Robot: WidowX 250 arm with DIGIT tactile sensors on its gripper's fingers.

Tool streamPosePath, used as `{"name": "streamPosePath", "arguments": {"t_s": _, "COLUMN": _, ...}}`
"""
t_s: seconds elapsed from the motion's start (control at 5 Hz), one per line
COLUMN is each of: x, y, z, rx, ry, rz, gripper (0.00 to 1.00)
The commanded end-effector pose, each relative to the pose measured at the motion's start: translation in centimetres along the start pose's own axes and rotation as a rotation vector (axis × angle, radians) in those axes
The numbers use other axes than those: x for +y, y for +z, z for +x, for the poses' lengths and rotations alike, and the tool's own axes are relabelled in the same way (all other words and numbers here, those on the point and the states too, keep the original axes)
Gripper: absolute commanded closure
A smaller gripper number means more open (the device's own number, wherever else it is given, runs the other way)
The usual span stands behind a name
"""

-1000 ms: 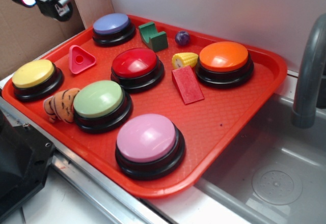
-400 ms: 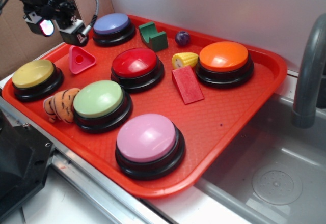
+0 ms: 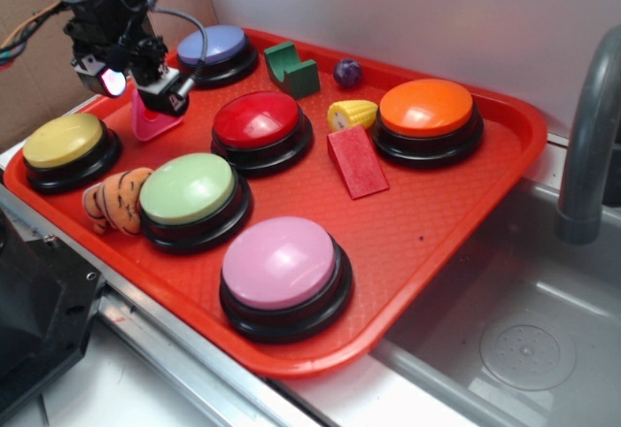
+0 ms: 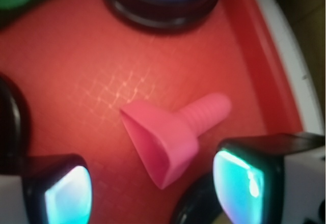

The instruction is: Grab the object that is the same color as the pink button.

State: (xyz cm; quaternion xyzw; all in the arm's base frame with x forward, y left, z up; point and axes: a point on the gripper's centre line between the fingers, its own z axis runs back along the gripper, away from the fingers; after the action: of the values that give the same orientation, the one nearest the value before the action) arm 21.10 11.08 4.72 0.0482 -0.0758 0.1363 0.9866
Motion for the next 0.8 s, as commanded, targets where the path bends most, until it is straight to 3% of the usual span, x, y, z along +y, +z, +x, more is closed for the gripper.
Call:
{"name": "streamPosePath", "arguments": {"t_s": 0.0, "x": 1.0, "y": -0.9, "z": 0.2, "rx": -0.002, "ry": 0.020, "rz": 0.023, "gripper": 0.00}}
{"name": "streamPosePath", "arguments": {"t_s": 0.4, "x": 1.6, "y": -1.9, "z": 0.4, "rx": 0.006, "ry": 0.024, "rz": 0.002, "gripper": 0.00}}
{"name": "streamPosePath", "arguments": {"t_s": 0.6, "x": 1.6, "y": -2.5, "z": 0.5, "rx": 0.006, "ry": 0.036, "rz": -0.009, "gripper": 0.08}}
